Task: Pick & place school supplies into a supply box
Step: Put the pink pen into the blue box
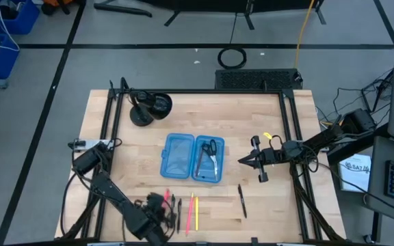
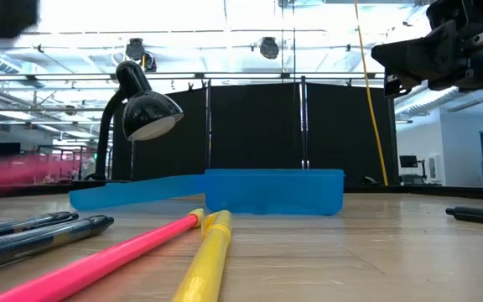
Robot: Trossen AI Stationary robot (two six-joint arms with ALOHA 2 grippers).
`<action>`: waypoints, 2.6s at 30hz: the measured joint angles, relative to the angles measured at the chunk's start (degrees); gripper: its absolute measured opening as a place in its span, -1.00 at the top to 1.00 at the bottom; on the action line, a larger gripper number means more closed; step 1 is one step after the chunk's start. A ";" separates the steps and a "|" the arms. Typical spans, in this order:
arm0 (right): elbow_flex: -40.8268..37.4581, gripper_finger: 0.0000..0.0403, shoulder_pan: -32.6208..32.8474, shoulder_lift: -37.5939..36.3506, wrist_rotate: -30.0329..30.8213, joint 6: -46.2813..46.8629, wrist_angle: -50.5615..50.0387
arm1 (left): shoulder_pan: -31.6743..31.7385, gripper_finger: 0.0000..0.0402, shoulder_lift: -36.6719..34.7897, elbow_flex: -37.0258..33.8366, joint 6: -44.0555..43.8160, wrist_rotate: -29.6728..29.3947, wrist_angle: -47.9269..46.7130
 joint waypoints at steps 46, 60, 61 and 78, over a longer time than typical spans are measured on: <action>0.01 1.00 0.11 0.00 -0.08 1.90 -3.12 | 44.58 0.84 -1.43 -0.13 42.93 18.10 26.10; 0.02 1.00 0.11 -0.02 -0.08 2.86 -2.70 | 44.47 0.83 -1.29 -0.13 41.22 18.53 20.92; 0.01 1.00 0.11 -0.02 -0.08 2.86 -2.69 | 44.50 0.83 -1.29 -0.13 41.48 18.52 20.95; 0.02 1.00 0.11 -0.02 -0.05 2.90 -2.75 | 44.45 0.63 -0.82 -0.04 44.44 16.80 19.45</action>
